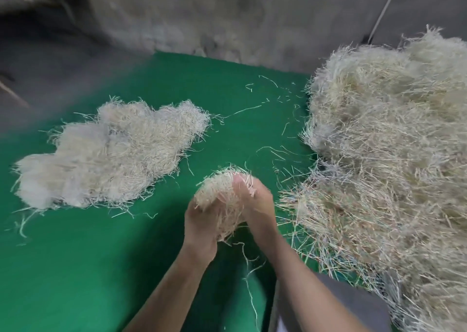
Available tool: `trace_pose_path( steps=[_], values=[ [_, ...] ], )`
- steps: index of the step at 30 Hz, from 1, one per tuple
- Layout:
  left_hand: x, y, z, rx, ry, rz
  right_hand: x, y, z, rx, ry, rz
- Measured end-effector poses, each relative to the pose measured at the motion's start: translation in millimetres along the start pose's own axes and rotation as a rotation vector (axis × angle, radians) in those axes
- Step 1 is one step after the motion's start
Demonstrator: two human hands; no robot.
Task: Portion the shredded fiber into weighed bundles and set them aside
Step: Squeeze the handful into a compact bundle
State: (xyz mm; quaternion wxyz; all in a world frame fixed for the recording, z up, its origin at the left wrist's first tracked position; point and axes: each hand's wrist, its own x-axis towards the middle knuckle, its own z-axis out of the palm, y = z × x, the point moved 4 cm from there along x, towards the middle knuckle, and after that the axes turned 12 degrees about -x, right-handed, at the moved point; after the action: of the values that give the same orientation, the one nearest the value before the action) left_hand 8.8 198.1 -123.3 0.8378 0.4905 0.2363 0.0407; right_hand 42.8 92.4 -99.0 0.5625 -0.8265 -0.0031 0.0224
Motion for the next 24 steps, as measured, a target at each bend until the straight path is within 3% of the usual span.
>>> trace_pose_path(
  steps=[3, 5, 10, 13, 16, 19, 22, 24],
  values=[
    [38.4, 17.6, -27.7, -0.004, 0.098, 0.048, 16.5, 2.5, 28.9, -0.141, -0.107, -0.093],
    [60.8, 22.9, -41.2, -0.021, 0.104, 0.03, 23.6, 9.0, 45.5, -0.178, -0.077, -0.158],
    [133.2, 33.6, -52.3, 0.018, 0.046, -0.045, 52.8, 39.4, 69.6, -0.099, 0.166, 0.07],
    [185.3, 44.3, -47.3, 0.163, 0.065, -0.032, 78.5, 47.8, 93.5, -0.288, -0.062, 0.105],
    [235.5, 56.0, -39.4, 0.366, 0.113, 0.132, 87.9, 68.2, 123.7, -0.784, -0.425, 0.021],
    [267.8, 58.5, -37.1, 0.501, 0.14, 0.235, 83.6, 86.9, 141.1, -1.213, -0.622, 0.012],
    [289.3, 51.2, -40.1, 0.744, 0.228, 0.255, 91.1, 94.4, 150.8, -1.326, -0.707, 0.044],
    [284.2, 42.4, -39.6, 0.791, 0.274, 0.429, 97.2, 96.5, 153.1, -1.342, -0.75, 0.055]
  ],
)
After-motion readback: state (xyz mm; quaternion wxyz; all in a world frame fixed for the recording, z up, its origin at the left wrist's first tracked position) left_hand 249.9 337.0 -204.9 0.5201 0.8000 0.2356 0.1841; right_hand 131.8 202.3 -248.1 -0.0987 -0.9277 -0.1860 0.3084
